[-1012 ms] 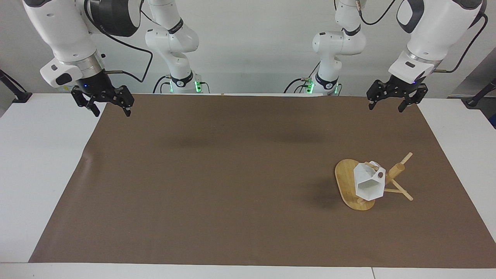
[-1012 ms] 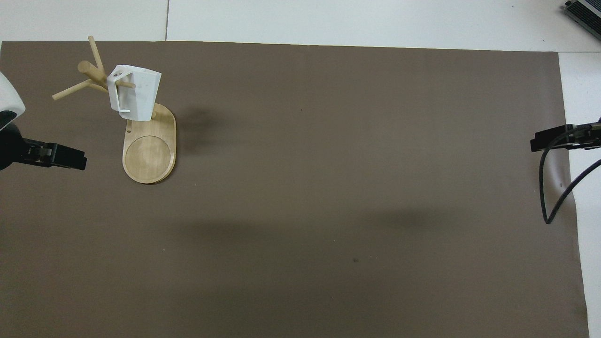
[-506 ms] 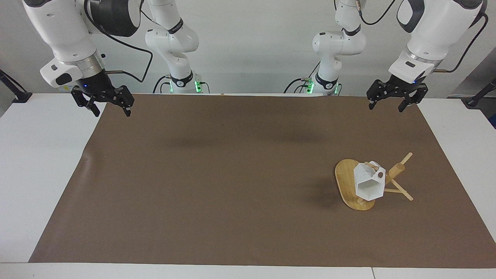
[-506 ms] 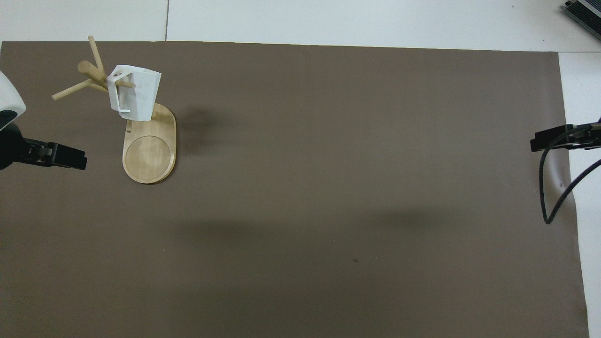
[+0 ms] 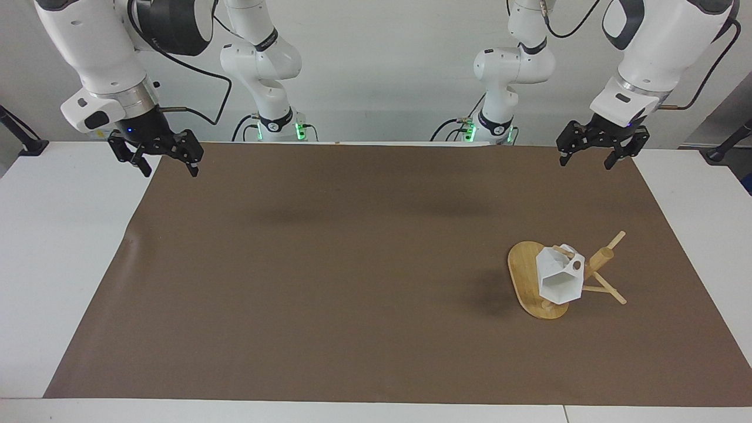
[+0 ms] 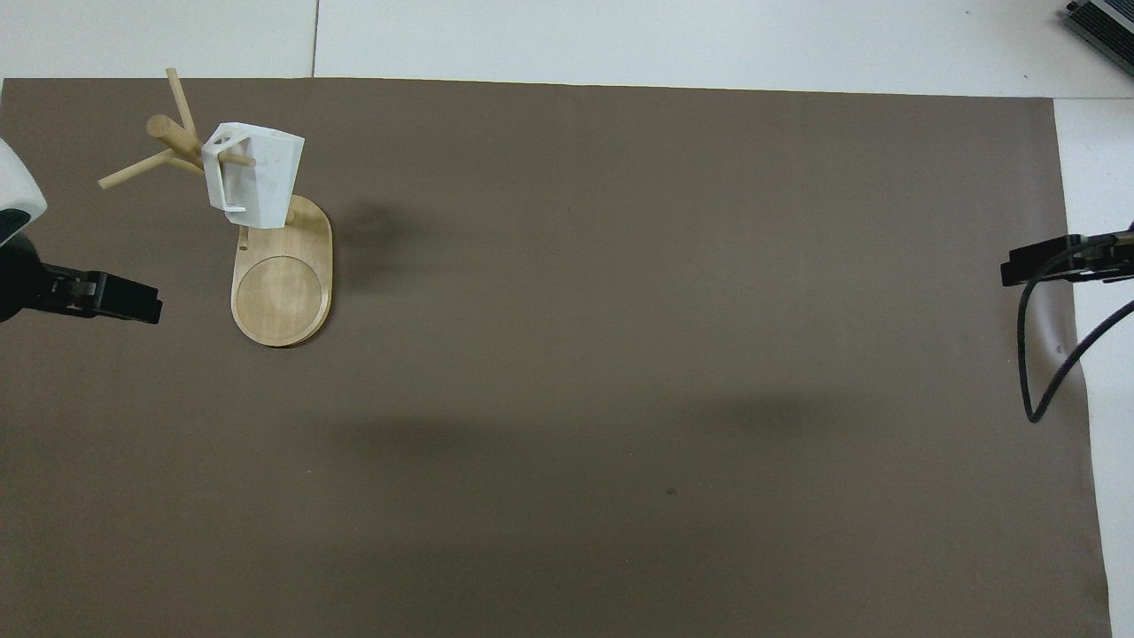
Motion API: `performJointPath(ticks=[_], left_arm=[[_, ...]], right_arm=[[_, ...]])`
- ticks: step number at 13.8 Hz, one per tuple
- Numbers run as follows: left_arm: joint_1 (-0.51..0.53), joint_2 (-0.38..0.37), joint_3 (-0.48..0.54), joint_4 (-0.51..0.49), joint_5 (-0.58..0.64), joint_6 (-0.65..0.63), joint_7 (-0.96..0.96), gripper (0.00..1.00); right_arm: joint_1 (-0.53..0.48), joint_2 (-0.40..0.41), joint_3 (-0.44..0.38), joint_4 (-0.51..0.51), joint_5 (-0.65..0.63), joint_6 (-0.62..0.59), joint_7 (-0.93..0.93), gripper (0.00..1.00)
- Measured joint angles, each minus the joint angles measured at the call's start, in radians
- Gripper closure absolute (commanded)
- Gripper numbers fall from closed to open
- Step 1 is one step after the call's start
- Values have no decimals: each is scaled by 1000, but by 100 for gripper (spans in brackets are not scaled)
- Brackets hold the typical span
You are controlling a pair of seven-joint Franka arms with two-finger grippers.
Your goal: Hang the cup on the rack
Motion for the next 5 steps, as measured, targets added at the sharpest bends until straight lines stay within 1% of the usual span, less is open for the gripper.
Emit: performJointPath(ticks=[5], left_arm=[[0, -9, -4, 3, 0, -15, 0, 0]], right_arm=[[0, 0, 0, 0, 0, 0, 0, 0]])
